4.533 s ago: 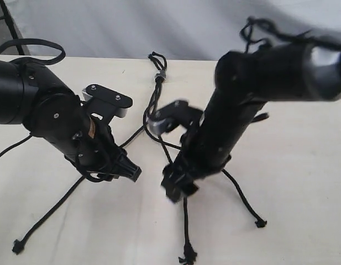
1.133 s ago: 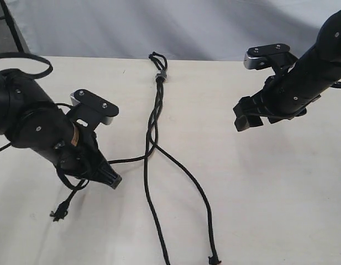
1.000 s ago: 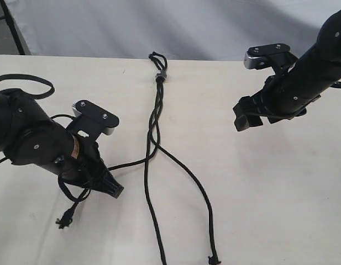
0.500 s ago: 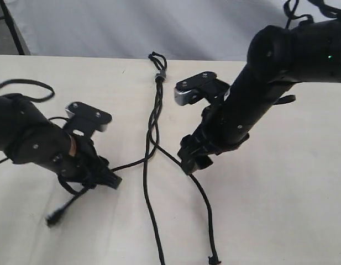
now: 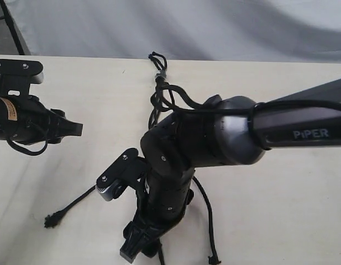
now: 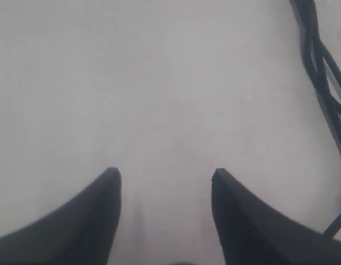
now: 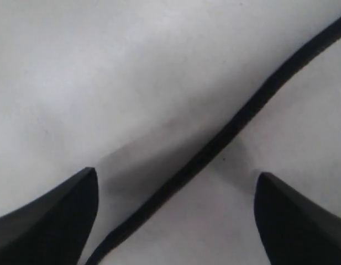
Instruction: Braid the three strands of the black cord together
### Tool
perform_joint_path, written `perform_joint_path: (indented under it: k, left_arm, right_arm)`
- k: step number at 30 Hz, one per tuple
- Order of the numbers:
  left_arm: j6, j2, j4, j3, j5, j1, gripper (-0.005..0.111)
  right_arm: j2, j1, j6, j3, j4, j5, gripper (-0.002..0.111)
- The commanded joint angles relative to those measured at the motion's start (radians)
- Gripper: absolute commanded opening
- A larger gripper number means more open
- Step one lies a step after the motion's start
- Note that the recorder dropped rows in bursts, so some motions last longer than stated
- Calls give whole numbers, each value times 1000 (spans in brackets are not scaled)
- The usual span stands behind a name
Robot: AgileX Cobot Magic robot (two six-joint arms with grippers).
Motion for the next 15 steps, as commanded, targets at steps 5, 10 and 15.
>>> perform_joint_path:
  k: [5,10,15]
  left_arm:
    - [-6,-8,0,7,-7,2,49]
    - [-6,-8,0,7,-7,2,49]
    - [-3,-8,0,7,-7,2,49]
  right_arm:
    - [32,1,10,1,-45,-12,19]
    - [14,1,-6,-19,-64,26,0]
    - [-41,-5,-6,-99,-221,107,0]
